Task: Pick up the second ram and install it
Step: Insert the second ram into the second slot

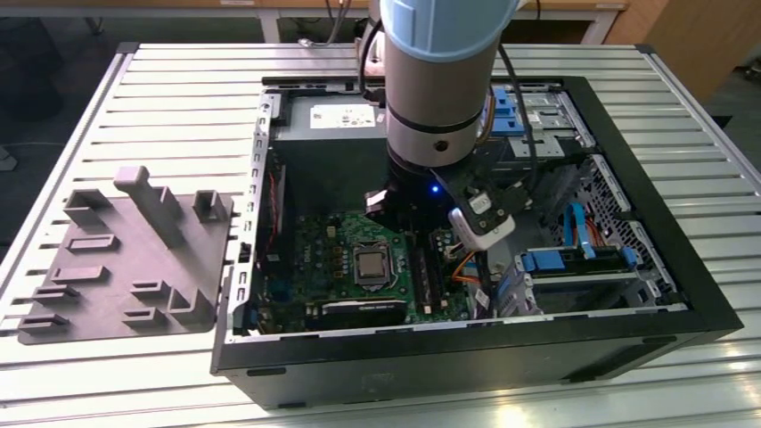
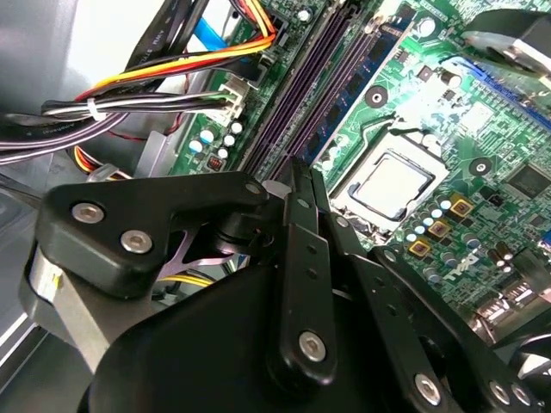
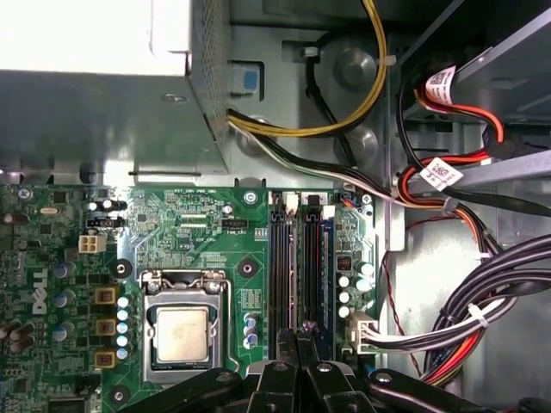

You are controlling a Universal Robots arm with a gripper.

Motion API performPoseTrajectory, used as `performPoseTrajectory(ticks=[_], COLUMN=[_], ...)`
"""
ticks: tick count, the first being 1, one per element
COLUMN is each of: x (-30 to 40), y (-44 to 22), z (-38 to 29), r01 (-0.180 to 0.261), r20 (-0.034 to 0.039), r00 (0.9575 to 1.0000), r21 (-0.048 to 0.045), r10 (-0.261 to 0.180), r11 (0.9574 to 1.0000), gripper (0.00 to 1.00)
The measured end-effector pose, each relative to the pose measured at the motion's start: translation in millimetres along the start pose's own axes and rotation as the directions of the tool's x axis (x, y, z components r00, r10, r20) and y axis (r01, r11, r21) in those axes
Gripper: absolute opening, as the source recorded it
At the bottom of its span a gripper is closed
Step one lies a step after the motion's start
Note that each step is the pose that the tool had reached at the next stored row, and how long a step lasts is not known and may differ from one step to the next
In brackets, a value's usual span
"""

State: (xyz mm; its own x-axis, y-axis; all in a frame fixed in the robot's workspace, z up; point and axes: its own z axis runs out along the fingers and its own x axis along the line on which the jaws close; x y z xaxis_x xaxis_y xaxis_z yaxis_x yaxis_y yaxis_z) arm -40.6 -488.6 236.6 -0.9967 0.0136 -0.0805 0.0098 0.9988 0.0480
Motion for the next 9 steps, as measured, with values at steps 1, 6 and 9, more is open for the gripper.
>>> performPoseTrajectory(ticks=[1, 6, 9], x=[0.1, 0.4, 0.5], y=[0.2, 0.8, 1.3], z=[0.6, 4.4, 4.8], r01=[0.0, 0.0, 0.0], r20=[0.0001, 0.0, 0.0], r00=[1.0, 1.0, 1.0], r21=[-0.0003, -0.0003, -0.001], r10=[0.0, 0.0, 0.0], r11=[1.0, 1.0, 1.0], gripper=[0.12, 0.12, 0.12])
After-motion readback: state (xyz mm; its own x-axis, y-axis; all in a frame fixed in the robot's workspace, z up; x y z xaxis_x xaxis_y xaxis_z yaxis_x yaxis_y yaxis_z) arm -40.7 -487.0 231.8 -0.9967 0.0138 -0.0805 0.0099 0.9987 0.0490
